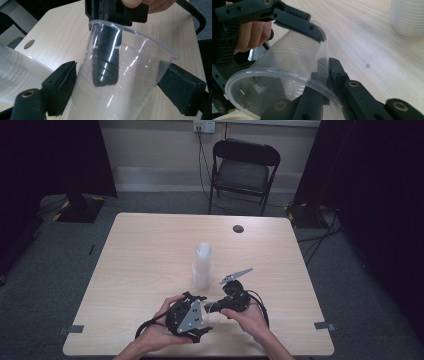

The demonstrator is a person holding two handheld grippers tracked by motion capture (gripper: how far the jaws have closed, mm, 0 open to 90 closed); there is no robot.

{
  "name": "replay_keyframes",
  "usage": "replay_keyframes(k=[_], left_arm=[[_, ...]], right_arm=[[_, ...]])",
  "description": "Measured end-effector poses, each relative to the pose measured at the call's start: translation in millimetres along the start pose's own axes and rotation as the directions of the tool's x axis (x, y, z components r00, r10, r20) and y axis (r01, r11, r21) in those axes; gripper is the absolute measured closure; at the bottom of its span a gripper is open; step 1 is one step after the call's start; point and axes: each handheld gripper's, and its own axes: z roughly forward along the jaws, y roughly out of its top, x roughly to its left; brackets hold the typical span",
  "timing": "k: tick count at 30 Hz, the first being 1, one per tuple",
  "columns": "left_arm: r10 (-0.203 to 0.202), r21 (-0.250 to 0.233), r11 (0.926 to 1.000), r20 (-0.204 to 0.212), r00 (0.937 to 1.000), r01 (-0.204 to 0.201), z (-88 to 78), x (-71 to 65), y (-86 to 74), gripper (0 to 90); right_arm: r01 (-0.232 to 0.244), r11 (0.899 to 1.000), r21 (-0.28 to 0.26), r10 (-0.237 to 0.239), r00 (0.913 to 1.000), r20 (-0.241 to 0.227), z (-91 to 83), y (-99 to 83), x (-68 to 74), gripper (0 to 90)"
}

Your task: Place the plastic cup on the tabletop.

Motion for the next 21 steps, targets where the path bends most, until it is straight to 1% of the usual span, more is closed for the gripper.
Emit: replay_keyframes(k=[1, 2, 5, 6, 7, 9, 10, 14, 16, 18, 20, 21], left_arm=[[0.0, 0.0, 1.0, 0.0, 1.0, 0.0, 0.0, 0.0, 0.0, 18.2], [0.01, -0.009, 0.9999, 0.003, 0.9999, -0.01, 1.1, -2.4, 1.0, 20.5], [0.038, -0.008, 0.9992, 0.001, 0.9993, -0.038, 2.1, -5.1, 3.7, 24.1], [0.038, -0.008, 0.9992, 0.001, 0.9993, -0.038, 2.1, -5.1, 3.7, 24.0], [0.031, -0.009, 0.9995, -0.008, 0.9995, -0.031, 3.3, -6.7, 3.6, 24.5], [0.037, -0.005, 0.9993, -0.006, 0.9993, -0.037, 2.9, -6.7, 3.6, 25.5], [0.048, -0.005, 0.9988, -0.01, 0.9988, -0.048, 2.8, -6.3, 3.5, 26.5], [0.058, -0.006, 0.9983, -0.02, 0.9981, -0.058, 2.5, -7.5, 3.3, 28.0], [0.056, -0.007, 0.9984, -0.023, 0.9982, -0.056, 2.4, -7.6, 3.4, 28.5], [0.044, -0.021, 0.9988, -0.023, 0.9988, -0.045, 2.6, -7.3, 3.1, 28.8], [0.04, -0.023, 0.9989, -0.028, 0.9988, -0.04, 2.6, -7.3, 2.8, 28.9], [0.028, -0.031, 0.9991, -0.025, 0.9993, -0.029, 3.2, -7.6, 2.2, 28.9]], right_arm=[[-0.003, 1.0, 0.001, 0.003, 1.0, -0.001, 0.5, 0.2, 0.3, 88.0], [-0.002, 1.0, 0.005, 0.002, 1.0, 0.0, 1.2, 0.5, 0.6, 87.9], [-0.001, 1.0, 0.021, 0.001, 1.0, 0.005, 4.8, 1.1, 1.9, 87.8], [-0.001, 1.0, 0.021, 0.001, 1.0, 0.005, 4.8, 1.1, 1.9, 87.8], [-0.002, 1.0, 0.026, 0.002, 1.0, 0.001, 6.8, 1.1, 3.2, 88.5], [0.001, 1.0, 0.028, -0.001, 1.0, 0.0, 7.4, 1.4, 4.1, 88.6], [0.002, 1.0, 0.029, -0.002, 1.0, 0.003, 7.5, 1.4, 4.4, 88.6], [-0.002, 1.0, 0.028, 0.002, 1.0, 0.001, 7.6, 1.2, 4.4, 88.4], [-0.006, 1.0, 0.025, 0.006, 1.0, 0.003, 7.3, 1.2, 4.3, 87.7], [-0.005, 1.0, 0.018, 0.005, 0.9999, 0.01, 6.4, 1.3, 4.5, 85.0], [-0.007, 1.0, 0.012, 0.007, 0.9999, 0.012, 5.6, 1.4, 4.6, 82.8], [-0.005, 1.0, 0.01, 0.005, 0.9998, 0.018, 5.0, 1.3, 4.8, 81.5]])
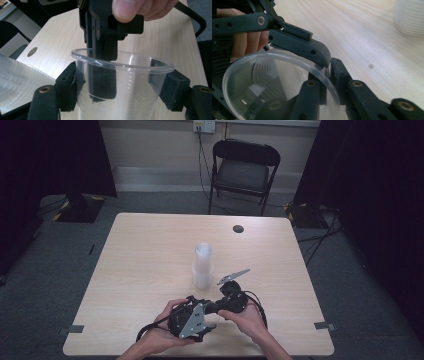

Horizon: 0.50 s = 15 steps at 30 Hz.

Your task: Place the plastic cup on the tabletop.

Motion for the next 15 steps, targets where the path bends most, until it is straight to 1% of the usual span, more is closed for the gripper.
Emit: replay_keyframes(k=[2, 5, 6, 7, 9, 11, 12, 13, 14, 15], left_arm=[[-0.022, -0.004, 0.9998, 0.005, 0.9997, 0.022, 0.3, 1.0, -1.8, 28.9], [-0.053, -0.013, 0.9985, 0.001, 0.9986, 0.053, 1.0, 2.6, -4.4, 28.9], [-0.054, -0.018, 0.9984, -0.002, 0.9985, 0.054, 0.7, 4.0, -4.9, 28.9], [-0.072, -0.018, 0.9973, 0.0, 0.9974, 0.072, 0.2, 4.9, -5.2, 29.0], [-0.102, -0.026, 0.9945, 0.001, 0.9948, 0.102, -0.2, 7.4, -6.0, 29.1], [-0.122, -0.034, 0.9919, 0.0, 0.9925, 0.122, -0.7, 10.1, -7.1, 29.1], [-0.145, -0.028, 0.989, 0.013, 0.9894, 0.145, -0.8, 11.9, -7.7, 29.0], [-0.159, -0.033, 0.9867, 0.016, 0.9872, 0.159, -0.6, 12.3, -8.1, 28.9], [-0.171, -0.042, 0.9843, 0.006, 0.9852, 0.171, -0.6, 12.3, -8.9, 28.9], [-0.172, -0.044, 0.9841, 0.001, 0.985, 0.172, -0.5, 13.2, -9.7, 28.9]], right_arm=[[0.004, 1.0, -0.004, -0.004, 1.0, 0.0, -0.9, -0.1, 0.2, 79.0], [-0.007, 1.0, -0.028, 0.007, 1.0, 0.005, -3.7, 0.3, 0.0, 75.6], [-0.009, 0.999, -0.036, 0.009, 0.9999, 0.007, -4.7, 0.3, -0.2, 74.7], [-0.01, 0.999, -0.042, 0.01, 0.9999, 0.005, -5.8, 0.3, -0.3, 73.9], [-0.008, 0.998, -0.055, 0.008, 0.9999, 0.015, -7.8, 0.1, 0.1, 71.7], [-0.013, 0.997, -0.071, 0.014, 0.9997, 0.018, -9.8, 0.0, -0.1, 67.4], [-0.009, 0.997, -0.082, 0.011, 0.9995, 0.029, -10.8, -0.1, 0.1, 66.5], [-0.01, 0.996, -0.088, 0.013, 0.9996, 0.027, -11.9, 0.0, -0.2, 64.9], [-0.011, 0.996, -0.091, 0.013, 0.9997, 0.022, -12.4, 0.2, -0.5, 63.2], [-0.008, 0.995, -0.097, 0.011, 0.9997, 0.023, -13.2, 0.4, -0.6, 61.4]])
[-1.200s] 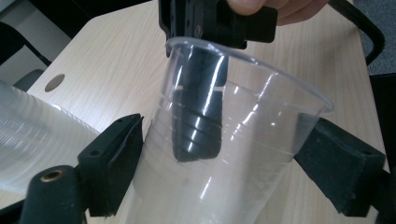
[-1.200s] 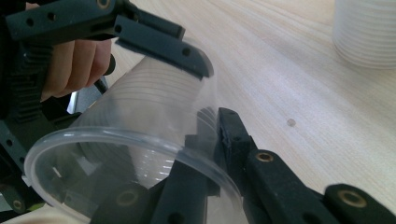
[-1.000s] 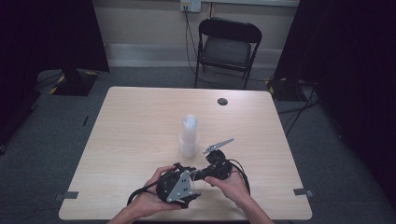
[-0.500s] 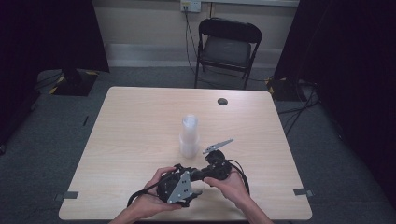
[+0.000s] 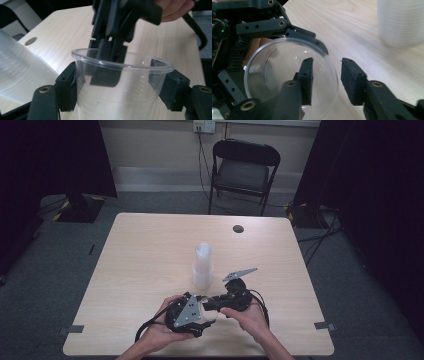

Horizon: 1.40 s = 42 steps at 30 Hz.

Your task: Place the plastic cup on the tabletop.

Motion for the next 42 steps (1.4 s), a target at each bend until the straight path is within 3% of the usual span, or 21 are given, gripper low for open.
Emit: replay_keyframes(k=[6, 8, 10, 17, 20, 23, 28, 32, 34, 38, 42], left_arm=[[-0.035, -0.008, 0.9994, -0.029, 0.999, 0.035, -1.7, 7.6, -7.2, 28.9], [-0.067, -0.021, 0.9976, -0.039, 0.997, 0.066, -1.8, 9.9, -9.7, 28.9], [-0.065, -0.016, 0.9978, -0.045, 0.9968, 0.065, -2.4, 12.1, -10.7, 29.0], [-0.152, -0.046, 0.9877, -0.067, 0.986, 0.149, -6.3, 25.0, -17.3, 29.0], [-0.16, -0.052, 0.9863, -0.077, 0.984, 0.157, -7.7, 27.4, -18.4, 29.0], [-0.202, -0.064, 0.9784, -0.087, 0.9756, 0.196, -9.8, 30.7, -20.3, 29.0], [-0.219, -0.073, 0.9745, -0.103, 0.9703, 0.212, -15.2, 35.1, -22.7, 28.9], [-0.252, -0.086, 0.9663, -0.121, 0.9602, 0.243, -23.1, 43.4, -26.8, 28.9], [-0.281, -0.1, 0.9576, -0.115, 0.9527, 0.27, -25.2, 46.0, -27.9, 29.1], [-0.307, -0.125, 0.9485, -0.135, 0.9421, 0.291, -32.0, 52.3, -29.2, 29.1], [-0.317, -0.138, 0.9447, -0.15, 0.9365, 0.297, -37.0, 55.8, -29.4, 29.1]], right_arm=[[0.001, 0.999, -0.04, 0.0, 0.9997, 0.026, -5.2, 0.5, -1.0, 58.9], [0.002, 0.999, -0.053, -0.001, 0.9998, 0.022, -7.3, 1.0, -1.7, 58.0], [0.004, 0.997, -0.072, -0.003, 0.9998, 0.022, -9.3, 1.8, -2.2, 57.0], [0.021, 0.988, -0.153, -0.019, 0.9997, 0.012, -18.2, 5.3, -4.7, 55.5], [0.022, 0.983, -0.184, -0.02, 0.9997, 0.012, -22.8, 4.9, -6.7, 54.9], [0.024, 0.978, -0.207, -0.021, 0.9996, 0.017, -28.0, 4.8, -8.5, 53.8], [0.023, 0.972, -0.232, -0.015, 0.9992, 0.036, -34.9, 5.4, -11.5, 52.2], [0.038, 0.969, -0.245, -0.022, 0.9973, 0.07, -40.5, 4.4, -14.9, 51.0], [0.059, 0.967, -0.249, -0.035, 0.9946, 0.097, -42.3, 3.5, -15.4, 49.8], [0.081, 0.967, -0.241, -0.052, 0.9905, 0.128, -45.5, 1.7, -13.9, 49.3], [0.085, 0.965, -0.248, -0.051, 0.9888, 0.14, -47.9, 0.3, -12.6, 49.4]])
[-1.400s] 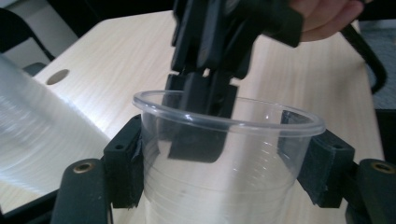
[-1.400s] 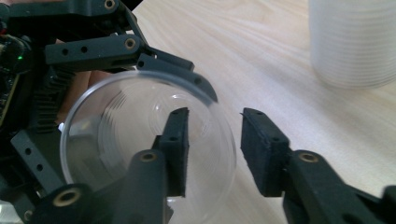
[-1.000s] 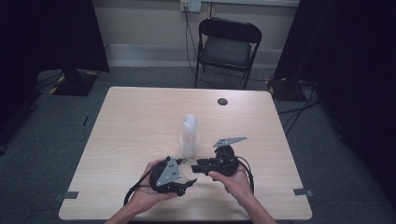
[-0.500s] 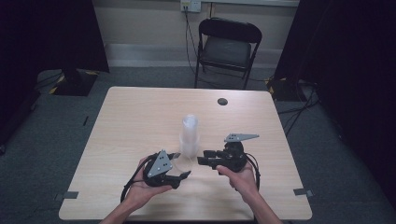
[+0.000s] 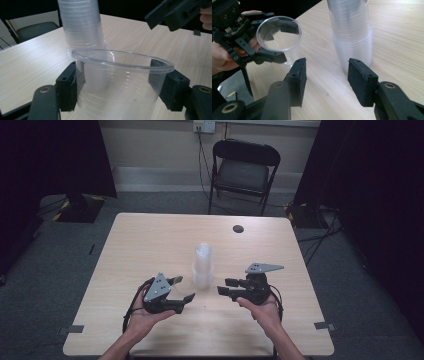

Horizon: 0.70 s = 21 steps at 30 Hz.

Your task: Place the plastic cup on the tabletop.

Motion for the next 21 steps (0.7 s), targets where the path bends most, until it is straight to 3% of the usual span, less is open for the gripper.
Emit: replay_keyframes(k=[9, 12, 21], left_arm=[[-0.032, -0.034, 0.999, -0.037, 0.9988, 0.031, -8.8, 12.5, 5.7, 29.1], [-0.063, -0.053, 0.9968, -0.055, 0.9965, 0.06, -11.7, 19.2, 6.7, 29.1], [-0.087, -0.064, 0.9949, -0.135, 0.9871, 0.078, -13.6, 41.9, 11.3, 29.1]], right_arm=[[0.015, 1.0, -0.005, -0.015, 0.9998, 0.016, -4.9, -1.9, 3.7, 49.4], [0.008, 1.0, -0.012, -0.008, 0.9998, 0.016, -5.4, -1.7, 1.6, 49.5], [0.004, 1.0, -0.017, -0.003, 0.9997, 0.023, -4.8, -2.2, -6.2, 48.8]])
